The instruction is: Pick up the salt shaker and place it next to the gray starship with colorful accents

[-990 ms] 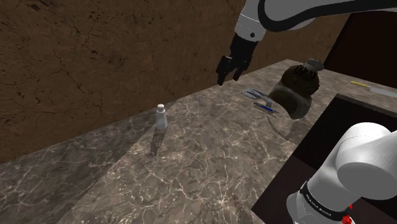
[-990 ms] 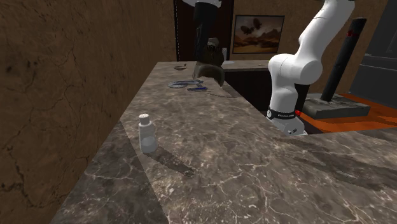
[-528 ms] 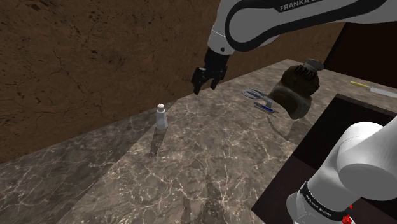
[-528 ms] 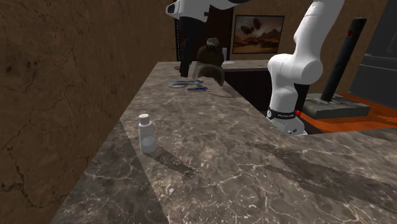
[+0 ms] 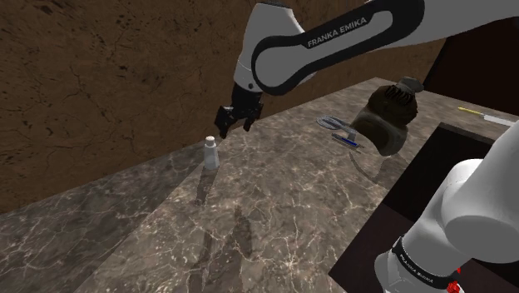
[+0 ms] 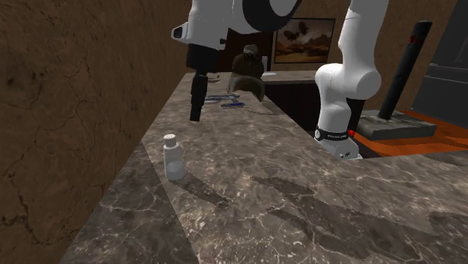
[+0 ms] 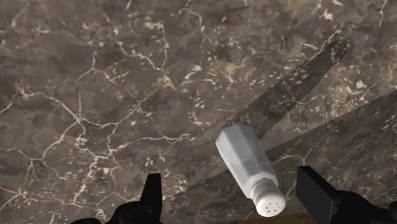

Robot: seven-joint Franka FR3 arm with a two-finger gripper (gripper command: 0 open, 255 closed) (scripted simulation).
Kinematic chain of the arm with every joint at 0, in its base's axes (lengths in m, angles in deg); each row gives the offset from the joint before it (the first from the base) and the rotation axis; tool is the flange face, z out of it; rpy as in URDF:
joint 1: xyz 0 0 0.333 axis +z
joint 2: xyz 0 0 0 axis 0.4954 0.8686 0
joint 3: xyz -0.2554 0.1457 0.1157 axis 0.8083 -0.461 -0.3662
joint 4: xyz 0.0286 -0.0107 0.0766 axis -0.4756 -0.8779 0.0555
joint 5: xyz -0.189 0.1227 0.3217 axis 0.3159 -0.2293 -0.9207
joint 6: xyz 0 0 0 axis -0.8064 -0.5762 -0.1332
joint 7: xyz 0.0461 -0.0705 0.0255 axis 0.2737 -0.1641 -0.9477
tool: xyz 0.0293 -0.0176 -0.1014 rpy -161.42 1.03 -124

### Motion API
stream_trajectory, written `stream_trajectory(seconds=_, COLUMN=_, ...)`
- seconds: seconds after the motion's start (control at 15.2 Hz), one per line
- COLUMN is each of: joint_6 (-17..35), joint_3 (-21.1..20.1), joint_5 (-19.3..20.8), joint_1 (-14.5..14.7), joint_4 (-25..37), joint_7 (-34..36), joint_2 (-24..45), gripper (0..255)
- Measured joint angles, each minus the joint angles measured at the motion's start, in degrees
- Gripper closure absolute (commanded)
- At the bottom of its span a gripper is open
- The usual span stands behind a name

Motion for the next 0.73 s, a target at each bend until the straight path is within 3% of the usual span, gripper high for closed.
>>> stream_trajectory(seconds=0.26, joint_6=3.82, joint_3=-1.25, joint_5=2.13, joint_1=1.01, joint_4=4.73, joint_7=2.46, joint_2=7.90, gripper=0)
stream_trajectory(seconds=0.73, joint_6=7.33, joint_3=-1.45, joint_5=4.16, joint_1=1.81, joint_4=6.78, joint_7=4.32, joint_2=13.39, gripper=0)
